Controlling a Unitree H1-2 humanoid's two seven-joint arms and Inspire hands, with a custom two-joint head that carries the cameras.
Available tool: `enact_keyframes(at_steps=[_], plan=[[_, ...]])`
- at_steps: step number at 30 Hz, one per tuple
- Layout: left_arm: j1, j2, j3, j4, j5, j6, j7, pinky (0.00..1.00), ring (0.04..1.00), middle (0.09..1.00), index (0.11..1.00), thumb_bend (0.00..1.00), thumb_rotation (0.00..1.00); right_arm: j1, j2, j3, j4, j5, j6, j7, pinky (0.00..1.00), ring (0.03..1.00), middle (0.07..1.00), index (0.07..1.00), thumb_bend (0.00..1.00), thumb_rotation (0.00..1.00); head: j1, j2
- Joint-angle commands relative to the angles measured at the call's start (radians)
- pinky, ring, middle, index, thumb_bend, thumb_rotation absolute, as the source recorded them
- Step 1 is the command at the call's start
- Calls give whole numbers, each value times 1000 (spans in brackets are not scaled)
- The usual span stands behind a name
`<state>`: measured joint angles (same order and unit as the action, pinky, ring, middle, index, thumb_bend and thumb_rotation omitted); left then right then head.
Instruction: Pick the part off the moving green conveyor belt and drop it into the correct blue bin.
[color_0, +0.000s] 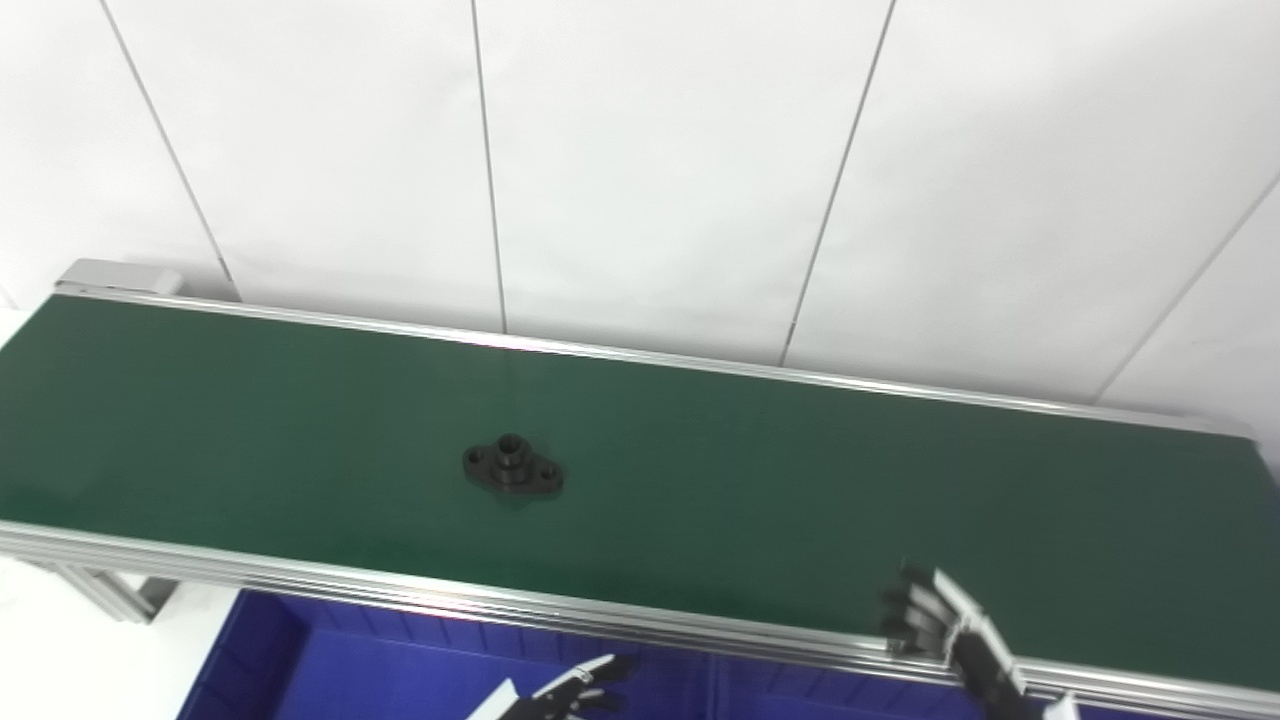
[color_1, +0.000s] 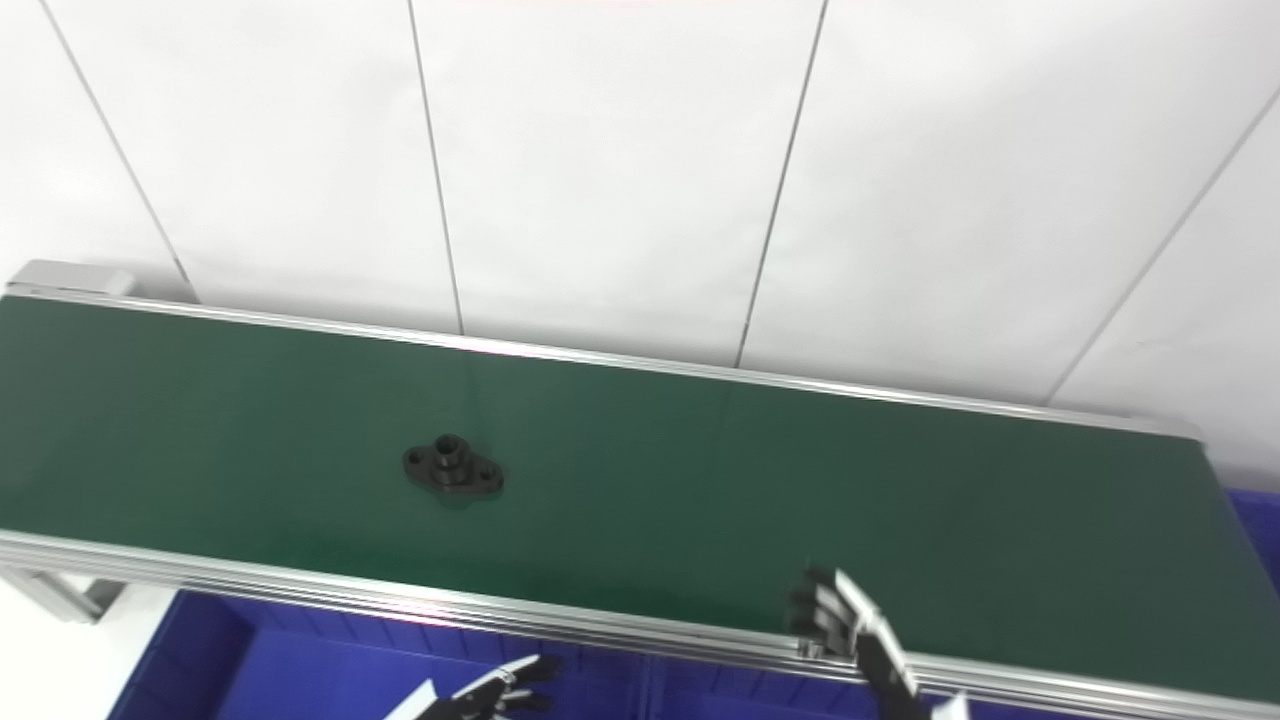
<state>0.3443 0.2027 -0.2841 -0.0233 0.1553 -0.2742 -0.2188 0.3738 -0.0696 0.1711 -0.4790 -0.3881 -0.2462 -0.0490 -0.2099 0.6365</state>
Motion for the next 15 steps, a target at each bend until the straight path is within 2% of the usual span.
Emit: enact_keyframes(at_steps=[1, 5, 8, 12, 15], plan=[[-8, 4, 3, -35, -31, -11, -16, 720, 863, 936, 920, 621, 346, -44, 34, 6, -68, -29, 77, 34, 631, 705, 763, 850, 775, 292, -24, 6], [-14, 8, 4, -40, -51, 5, -32, 726, 878, 951, 936, 604, 398, -144, 75, 14, -140, -85, 232, 107, 638, 712, 772, 852, 754, 229, -29, 22], [-28, 15, 0, -19, -56, -40, -43, 741, 880, 949, 935, 567, 396, -206, 89, 16, -163, -117, 314, 153, 627, 712, 782, 859, 749, 158, -33, 27], [-40, 13, -2, -11, -57, -42, -47, 762, 887, 948, 932, 586, 436, -344, 72, 9, -141, -166, 433, 234, 638, 720, 782, 860, 758, 175, -14, 53], [-43, 11, -3, -12, -59, -44, -48, 772, 885, 941, 923, 576, 416, -413, 51, 10, -100, -198, 479, 267, 619, 715, 781, 855, 771, 233, -2, 56]])
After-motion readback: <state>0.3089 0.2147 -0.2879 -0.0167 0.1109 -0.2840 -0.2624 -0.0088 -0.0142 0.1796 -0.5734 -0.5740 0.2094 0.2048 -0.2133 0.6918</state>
